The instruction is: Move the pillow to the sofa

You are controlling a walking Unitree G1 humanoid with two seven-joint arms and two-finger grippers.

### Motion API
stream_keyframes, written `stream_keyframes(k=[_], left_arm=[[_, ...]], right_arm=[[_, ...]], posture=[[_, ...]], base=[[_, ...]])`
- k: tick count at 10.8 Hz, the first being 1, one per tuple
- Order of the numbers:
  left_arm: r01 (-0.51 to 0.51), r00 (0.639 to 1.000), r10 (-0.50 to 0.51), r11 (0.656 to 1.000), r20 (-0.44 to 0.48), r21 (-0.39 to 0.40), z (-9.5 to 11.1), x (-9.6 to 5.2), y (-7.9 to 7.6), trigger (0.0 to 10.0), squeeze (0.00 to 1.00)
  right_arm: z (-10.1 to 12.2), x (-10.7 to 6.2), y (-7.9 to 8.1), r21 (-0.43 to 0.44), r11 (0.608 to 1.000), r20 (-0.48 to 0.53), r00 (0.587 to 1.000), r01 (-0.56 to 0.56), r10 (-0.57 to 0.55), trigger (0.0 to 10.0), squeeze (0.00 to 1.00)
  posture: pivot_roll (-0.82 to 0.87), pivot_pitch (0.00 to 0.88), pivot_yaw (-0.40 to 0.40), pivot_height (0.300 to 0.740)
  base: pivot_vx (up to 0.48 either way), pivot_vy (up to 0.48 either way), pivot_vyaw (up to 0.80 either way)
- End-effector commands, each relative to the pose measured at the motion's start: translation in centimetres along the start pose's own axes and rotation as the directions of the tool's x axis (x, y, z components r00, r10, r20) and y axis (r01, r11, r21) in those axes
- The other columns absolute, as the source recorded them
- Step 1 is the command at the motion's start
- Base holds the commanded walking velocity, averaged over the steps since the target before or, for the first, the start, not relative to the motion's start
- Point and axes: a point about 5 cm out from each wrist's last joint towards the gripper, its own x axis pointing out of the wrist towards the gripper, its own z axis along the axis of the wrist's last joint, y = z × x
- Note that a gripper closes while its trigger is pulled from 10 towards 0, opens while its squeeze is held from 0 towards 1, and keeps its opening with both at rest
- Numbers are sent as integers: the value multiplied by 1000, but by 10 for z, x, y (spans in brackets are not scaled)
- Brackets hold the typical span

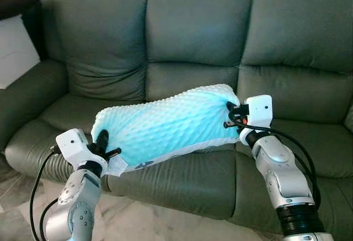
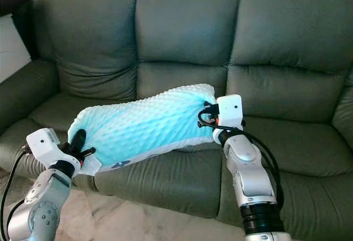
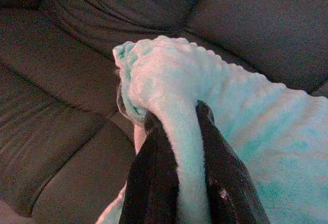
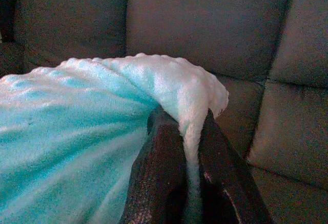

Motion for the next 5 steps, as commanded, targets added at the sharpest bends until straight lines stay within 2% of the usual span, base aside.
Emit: stream_keyframes(k=[1, 5], left_arm=[[-35, 999, 35, 999, -4, -17, 2, 0, 5, 10000, 0], [-43, 999, 43, 999, -25, -5, 1, 2, 5, 10000, 0]], right_arm=[[6, 2, -2, 1, 1000, 18, 1000, 8, -8, 10000, 0], [5, 3, -1, 5, 1000, 12, 1000, 9, -9, 10000, 0]], posture=[[-245, 0, 77, 740], [-245, 0, 77, 740]], base=[[0, 0, -800], [0, 0, -800]])
